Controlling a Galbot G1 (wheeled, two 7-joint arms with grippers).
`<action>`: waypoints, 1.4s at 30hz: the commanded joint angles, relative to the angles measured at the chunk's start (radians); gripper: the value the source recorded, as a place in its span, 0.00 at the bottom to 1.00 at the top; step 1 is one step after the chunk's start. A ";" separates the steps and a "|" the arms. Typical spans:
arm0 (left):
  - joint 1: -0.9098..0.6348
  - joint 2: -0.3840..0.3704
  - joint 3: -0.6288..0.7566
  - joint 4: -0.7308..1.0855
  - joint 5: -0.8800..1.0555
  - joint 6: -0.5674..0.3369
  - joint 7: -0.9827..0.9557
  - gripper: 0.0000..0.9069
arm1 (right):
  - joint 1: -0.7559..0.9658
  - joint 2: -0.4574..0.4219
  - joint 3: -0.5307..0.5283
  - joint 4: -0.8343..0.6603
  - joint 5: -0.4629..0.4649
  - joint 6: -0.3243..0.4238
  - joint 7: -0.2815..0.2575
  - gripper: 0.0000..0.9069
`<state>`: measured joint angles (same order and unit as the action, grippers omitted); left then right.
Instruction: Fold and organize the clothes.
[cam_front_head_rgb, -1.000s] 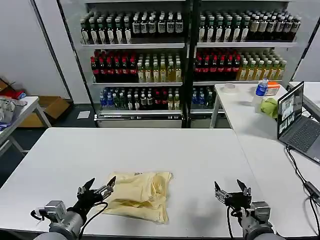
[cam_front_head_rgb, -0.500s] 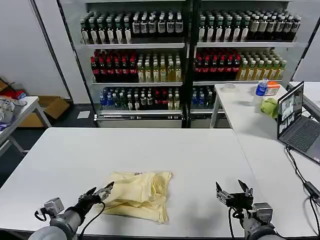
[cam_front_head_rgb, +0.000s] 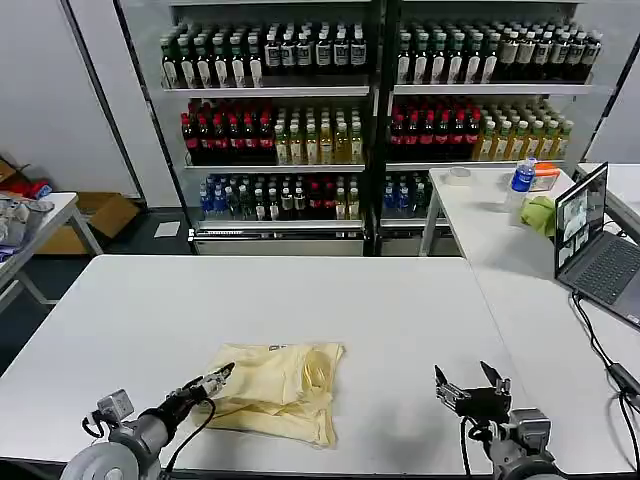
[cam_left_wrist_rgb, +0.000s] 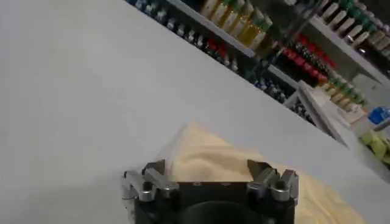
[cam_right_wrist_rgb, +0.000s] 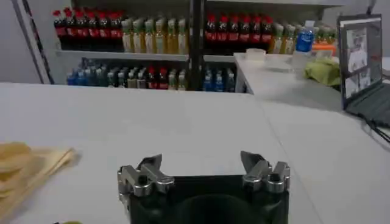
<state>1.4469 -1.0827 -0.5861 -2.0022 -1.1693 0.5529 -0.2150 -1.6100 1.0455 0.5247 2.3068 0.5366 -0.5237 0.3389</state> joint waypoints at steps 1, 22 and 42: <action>-0.025 -0.006 0.003 0.038 -0.064 0.004 0.011 1.00 | -0.013 0.002 0.012 0.009 -0.001 -0.001 0.000 1.00; -0.084 -0.063 0.018 0.122 -0.130 -0.007 0.057 0.91 | -0.037 0.015 0.028 0.033 -0.011 -0.004 0.001 1.00; -0.068 -0.084 -0.013 0.120 -0.165 -0.036 0.066 0.01 | -0.041 0.015 0.033 0.046 -0.010 -0.005 0.003 1.00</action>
<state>1.3830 -1.1628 -0.5927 -1.8839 -1.3211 0.5212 -0.1513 -1.6504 1.0615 0.5560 2.3498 0.5252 -0.5284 0.3416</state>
